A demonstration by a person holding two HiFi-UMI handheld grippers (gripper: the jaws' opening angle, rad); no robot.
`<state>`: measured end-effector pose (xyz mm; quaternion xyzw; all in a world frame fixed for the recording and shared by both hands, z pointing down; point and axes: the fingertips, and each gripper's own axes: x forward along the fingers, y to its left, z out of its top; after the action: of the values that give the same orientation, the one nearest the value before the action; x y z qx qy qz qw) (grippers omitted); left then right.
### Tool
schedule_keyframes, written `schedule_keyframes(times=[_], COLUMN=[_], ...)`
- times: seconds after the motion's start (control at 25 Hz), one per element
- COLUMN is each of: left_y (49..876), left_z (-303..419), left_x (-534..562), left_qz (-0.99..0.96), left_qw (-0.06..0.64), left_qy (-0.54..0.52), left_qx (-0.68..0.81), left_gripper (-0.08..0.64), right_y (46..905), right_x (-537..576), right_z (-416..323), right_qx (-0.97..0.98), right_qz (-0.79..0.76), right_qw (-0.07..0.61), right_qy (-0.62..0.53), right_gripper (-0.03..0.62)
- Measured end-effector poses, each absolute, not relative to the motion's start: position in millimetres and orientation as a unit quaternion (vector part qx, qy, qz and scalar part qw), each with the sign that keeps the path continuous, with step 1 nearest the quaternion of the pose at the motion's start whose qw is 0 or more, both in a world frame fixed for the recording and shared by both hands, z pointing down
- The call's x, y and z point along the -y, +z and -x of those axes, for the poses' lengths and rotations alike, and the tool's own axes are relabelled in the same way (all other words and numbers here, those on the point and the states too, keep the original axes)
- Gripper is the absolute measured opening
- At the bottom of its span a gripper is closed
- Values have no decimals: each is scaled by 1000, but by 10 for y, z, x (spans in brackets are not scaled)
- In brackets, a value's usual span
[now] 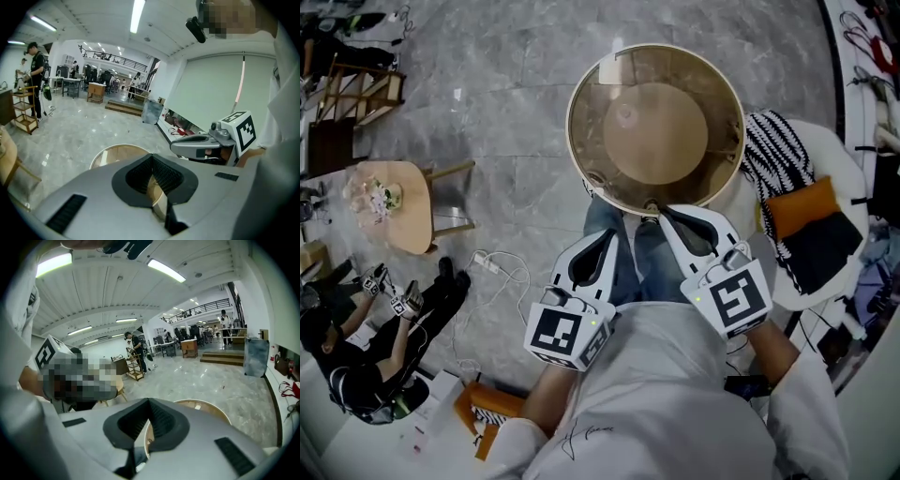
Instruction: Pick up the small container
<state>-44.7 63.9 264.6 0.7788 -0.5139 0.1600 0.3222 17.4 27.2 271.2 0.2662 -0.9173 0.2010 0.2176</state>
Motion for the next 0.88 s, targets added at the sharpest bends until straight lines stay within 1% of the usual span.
schedule_keyframes(times=[0.6, 0.88], left_y=[3151, 3378], left_z=[681, 851], left_x=[-463, -347], left_qz=[-786, -779], left_qw=[344, 358], left_qy=[176, 181], left_qx=[482, 482], left_gripper=[17, 17], right_y=[3316, 3546], right_x=[-140, 26], right_z=[41, 168], right_qx=[895, 894], right_qz=[-283, -290], right_qw=[240, 244], right_qy=[247, 241], right_gripper=[12, 12])
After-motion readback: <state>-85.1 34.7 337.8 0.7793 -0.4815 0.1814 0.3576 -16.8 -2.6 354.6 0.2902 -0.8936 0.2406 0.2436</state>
